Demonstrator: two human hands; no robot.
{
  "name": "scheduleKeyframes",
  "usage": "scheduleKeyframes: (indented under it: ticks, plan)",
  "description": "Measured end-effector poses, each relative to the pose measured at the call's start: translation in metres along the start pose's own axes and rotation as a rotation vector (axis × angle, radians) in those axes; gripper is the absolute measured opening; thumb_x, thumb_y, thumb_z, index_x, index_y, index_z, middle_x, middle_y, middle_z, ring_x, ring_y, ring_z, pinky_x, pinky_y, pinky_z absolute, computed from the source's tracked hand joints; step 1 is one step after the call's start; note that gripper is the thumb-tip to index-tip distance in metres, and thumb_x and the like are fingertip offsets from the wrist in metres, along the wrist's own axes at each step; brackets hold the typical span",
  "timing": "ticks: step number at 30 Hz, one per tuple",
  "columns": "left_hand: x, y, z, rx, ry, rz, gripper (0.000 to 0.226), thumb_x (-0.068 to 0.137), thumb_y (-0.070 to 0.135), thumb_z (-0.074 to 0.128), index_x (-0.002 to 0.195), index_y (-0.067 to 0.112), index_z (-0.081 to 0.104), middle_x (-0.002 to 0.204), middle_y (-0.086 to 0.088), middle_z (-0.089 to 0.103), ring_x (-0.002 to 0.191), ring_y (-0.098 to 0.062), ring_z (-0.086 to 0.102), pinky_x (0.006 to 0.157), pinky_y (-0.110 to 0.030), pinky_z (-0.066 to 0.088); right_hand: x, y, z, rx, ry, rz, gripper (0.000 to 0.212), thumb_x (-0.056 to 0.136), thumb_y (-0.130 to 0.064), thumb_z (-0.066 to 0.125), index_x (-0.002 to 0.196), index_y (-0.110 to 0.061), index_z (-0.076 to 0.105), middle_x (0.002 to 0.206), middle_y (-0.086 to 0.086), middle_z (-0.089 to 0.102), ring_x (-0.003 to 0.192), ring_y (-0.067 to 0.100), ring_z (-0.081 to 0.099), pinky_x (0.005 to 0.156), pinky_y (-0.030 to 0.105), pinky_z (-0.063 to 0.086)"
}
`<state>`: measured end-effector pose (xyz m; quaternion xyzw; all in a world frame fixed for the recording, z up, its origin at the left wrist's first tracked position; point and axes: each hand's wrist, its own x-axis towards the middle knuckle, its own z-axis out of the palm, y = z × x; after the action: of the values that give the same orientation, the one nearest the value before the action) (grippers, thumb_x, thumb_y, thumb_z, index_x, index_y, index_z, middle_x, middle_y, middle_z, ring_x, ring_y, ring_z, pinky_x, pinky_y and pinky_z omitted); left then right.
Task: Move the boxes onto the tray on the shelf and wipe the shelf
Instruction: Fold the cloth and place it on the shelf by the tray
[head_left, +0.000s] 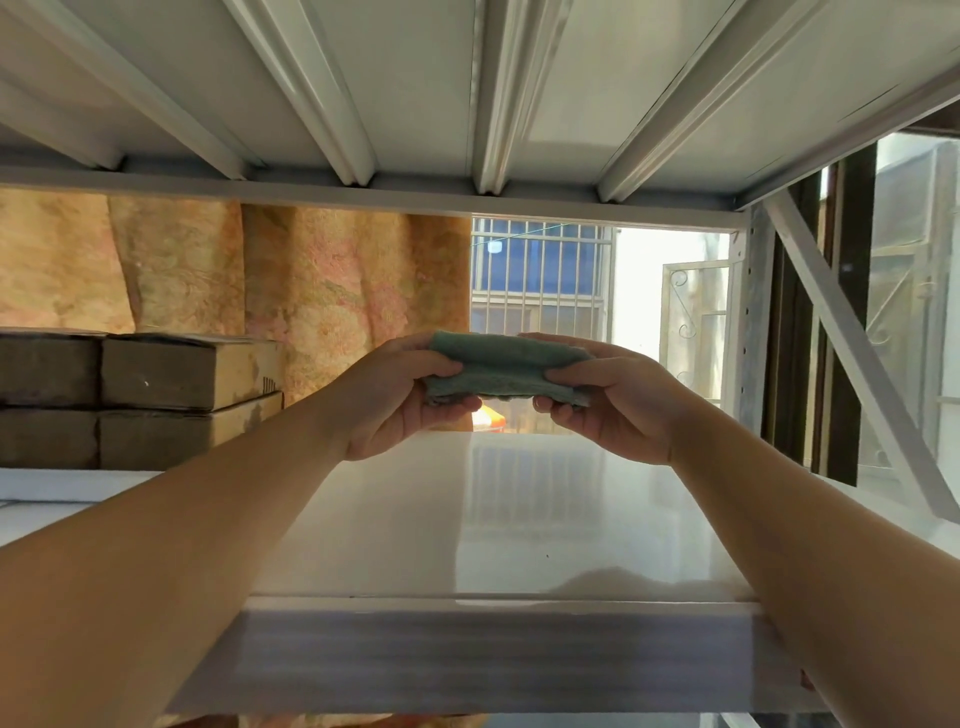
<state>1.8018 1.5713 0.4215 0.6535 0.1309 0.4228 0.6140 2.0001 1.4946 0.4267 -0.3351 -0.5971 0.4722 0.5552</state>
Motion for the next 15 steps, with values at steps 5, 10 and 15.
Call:
scheduleKeyframes:
  ticks: [5,10,15]
  plan:
    - [-0.0033,0.0041,-0.0017,-0.006,-0.019,0.028,0.041,0.092,-0.014,0.035,0.09,0.009,0.069,0.096,-0.016,0.062,0.06,-0.02,0.071,0.049,-0.018,0.056,-0.0027,-0.0013,-0.0036,-0.004,-0.026,-0.012,0.048,0.089,0.02,0.03,0.098,-0.004,0.071,0.1,0.017,0.059,0.069,0.023,0.064,0.062,0.023,0.058]
    - [-0.0022,0.0039,-0.0045,0.101,0.022,0.057,0.053,0.089,-0.017,0.038,0.061,0.014,0.07,0.107,-0.016,0.058,0.063,-0.023,0.07,0.054,-0.021,0.059,-0.0014,0.0019,0.0008,-0.147,0.013,-0.012,0.054,0.086,0.024,0.033,0.068,-0.007,0.073,0.101,0.013,0.054,0.068,0.022,0.059,0.059,0.02,0.052]
    - [0.001,0.0013,-0.0075,0.096,0.05,0.02,0.042,0.085,-0.011,0.034,0.065,0.008,0.066,0.104,-0.018,0.052,0.07,-0.03,0.066,0.064,-0.028,0.059,0.0016,0.0035,0.003,-0.262,0.05,0.003,0.027,0.088,0.013,0.043,0.079,-0.004,0.063,0.098,0.01,0.051,0.077,0.021,0.054,0.065,0.021,0.05]
